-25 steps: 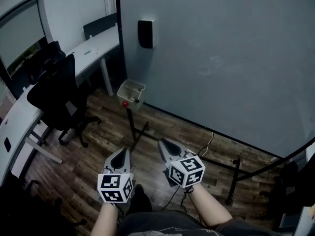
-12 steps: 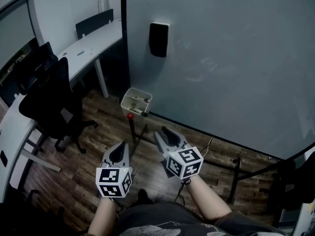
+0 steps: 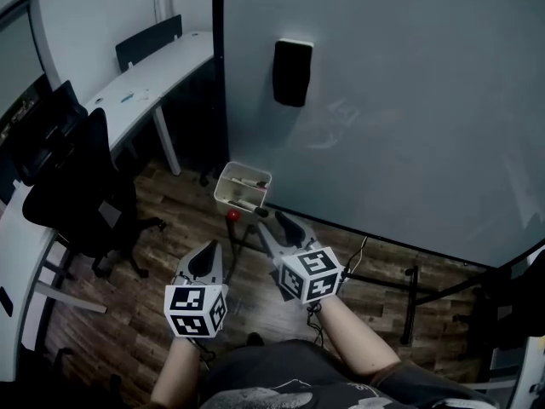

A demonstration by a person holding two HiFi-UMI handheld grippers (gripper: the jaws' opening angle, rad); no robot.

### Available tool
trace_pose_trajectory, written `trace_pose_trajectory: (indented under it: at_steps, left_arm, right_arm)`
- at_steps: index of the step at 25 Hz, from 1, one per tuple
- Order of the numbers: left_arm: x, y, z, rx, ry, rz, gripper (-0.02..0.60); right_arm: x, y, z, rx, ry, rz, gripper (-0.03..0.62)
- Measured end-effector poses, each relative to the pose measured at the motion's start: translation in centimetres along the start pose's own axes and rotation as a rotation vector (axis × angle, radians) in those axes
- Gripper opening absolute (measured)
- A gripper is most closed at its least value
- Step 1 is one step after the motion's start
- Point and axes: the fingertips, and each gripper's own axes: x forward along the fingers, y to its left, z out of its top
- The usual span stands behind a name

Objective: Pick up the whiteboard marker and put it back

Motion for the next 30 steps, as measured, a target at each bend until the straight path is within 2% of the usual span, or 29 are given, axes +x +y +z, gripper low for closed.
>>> trace_pose_trajectory:
  at_steps: [7, 12, 14, 15, 18, 30]
  left_arm:
    - [1.5, 1.8, 0.1, 0.004, 0.007, -0.031, 0.014]
    - [2.1, 2.6, -0.1, -0.006, 0.017, -0.036, 0.014]
    - [2.2, 2.9, -0.2, -0.011, 0.02, -0.036, 0.014]
    - [2.3, 3.0, -0.3, -0.013, 0.022, -0.036, 0.014]
    - [2.3, 3.2, -0.7, -0.02, 0.029, -0.035, 0.014]
    - [1.5, 2.5, -0.6, -0.01, 0.024, -0.015, 0.014]
  right_arm:
    - [2.6, -0.6, -0.4, -0.039, -0.004, -0.059, 0.166]
    - [3.3, -0.1, -1.0, -0.033, 0.015, -0.046, 0.163]
    - [3.4, -0.3, -0.8, -0.036, 0.008, -0.062, 0.139]
    - [3.4, -0.4, -0.9, -0.036, 0.005, -0.068, 0.101]
    - [3.5, -0.5, -0.9, -0.039, -0.001, -0.071, 0.091]
    - [2.8, 0.6, 1.1, -0.055, -0.049, -0.001, 0.086]
